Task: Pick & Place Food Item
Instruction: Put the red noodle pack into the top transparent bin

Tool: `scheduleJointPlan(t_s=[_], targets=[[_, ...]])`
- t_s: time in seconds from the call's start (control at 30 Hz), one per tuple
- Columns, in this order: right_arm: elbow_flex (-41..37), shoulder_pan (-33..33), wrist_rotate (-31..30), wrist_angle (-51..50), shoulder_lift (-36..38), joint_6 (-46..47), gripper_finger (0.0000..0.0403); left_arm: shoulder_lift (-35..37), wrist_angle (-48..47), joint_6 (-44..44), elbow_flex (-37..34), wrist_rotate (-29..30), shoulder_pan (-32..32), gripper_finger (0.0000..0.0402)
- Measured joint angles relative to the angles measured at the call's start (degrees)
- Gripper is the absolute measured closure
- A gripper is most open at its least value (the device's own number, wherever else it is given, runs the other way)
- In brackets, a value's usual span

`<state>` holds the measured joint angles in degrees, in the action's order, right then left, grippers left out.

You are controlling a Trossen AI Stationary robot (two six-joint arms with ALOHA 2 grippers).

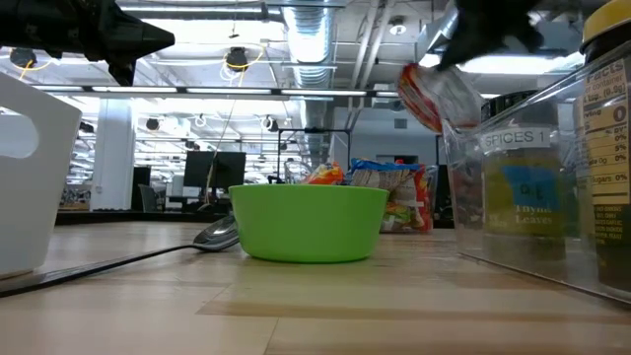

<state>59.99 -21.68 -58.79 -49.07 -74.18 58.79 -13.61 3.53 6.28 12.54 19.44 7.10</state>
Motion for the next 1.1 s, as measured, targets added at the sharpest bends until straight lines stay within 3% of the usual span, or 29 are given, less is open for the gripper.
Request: scheduleJointPlan(t_s=[0.2, 0.4, 0.63, 0.87, 1.1], targets=[[6.3, 7.1, 6.1, 11.1, 0.0, -17.5, 0.0403, 0.0, 0.0, 0.0, 0.0, 0.0, 0.0, 0.0394], [10.8, 17.2, 20.0, 22.5, -0.1, -27.4, 0.0403, 0.0, 0.0, 0.0, 0.0, 0.0, 0.0, 0.0394], [12.2, 30.8, 35.3, 26.2, -0.2, -27.9, 0.0403, 0.0, 0.0, 0.0, 0.0, 0.0, 0.0, 0.0394], [12.2, 41.3, 43.8, 25.5, -2.6, -25.9, 0.0403, 0.0, 0.0, 0.0, 0.0, 0.0, 0.0, 0.0394], [12.1, 46.7, 49.6, 25.9, -11.7, -25.8, 0.0403, 0.0, 0.0, 0.0, 0.0, 0.0, 0.0, 0.0394]])
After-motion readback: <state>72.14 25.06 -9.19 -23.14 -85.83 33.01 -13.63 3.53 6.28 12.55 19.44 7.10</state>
